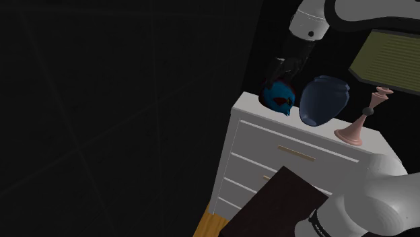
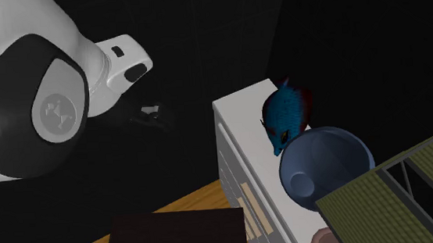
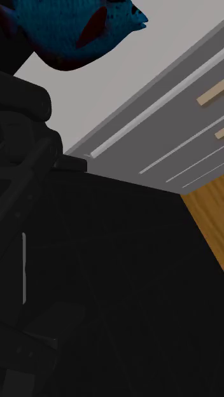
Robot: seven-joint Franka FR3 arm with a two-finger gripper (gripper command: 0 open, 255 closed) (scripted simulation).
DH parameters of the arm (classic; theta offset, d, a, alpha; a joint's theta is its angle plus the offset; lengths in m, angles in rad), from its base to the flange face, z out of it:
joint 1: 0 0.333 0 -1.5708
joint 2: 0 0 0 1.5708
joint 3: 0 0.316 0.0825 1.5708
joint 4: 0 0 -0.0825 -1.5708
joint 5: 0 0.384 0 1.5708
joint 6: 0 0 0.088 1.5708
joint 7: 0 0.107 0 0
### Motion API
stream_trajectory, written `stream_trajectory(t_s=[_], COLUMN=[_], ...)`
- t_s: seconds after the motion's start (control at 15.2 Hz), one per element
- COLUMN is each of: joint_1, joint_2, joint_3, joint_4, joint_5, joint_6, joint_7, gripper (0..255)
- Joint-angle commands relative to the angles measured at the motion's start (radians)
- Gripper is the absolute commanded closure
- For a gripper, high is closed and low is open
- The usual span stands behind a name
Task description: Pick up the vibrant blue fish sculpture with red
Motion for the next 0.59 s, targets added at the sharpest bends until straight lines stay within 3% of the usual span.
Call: stream_trajectory(t_s=[0.0, 0.53], joint_1=[0.0, -0.008], joint_2=[0.0, -0.016], joint_3=[0.0, -0.201], joint_4=[0.0, -0.127], joint_5=[0.0, -0.129], joint_6=[0.0, 0.185], joint_7=[0.0, -0.308], gripper=[0, 0])
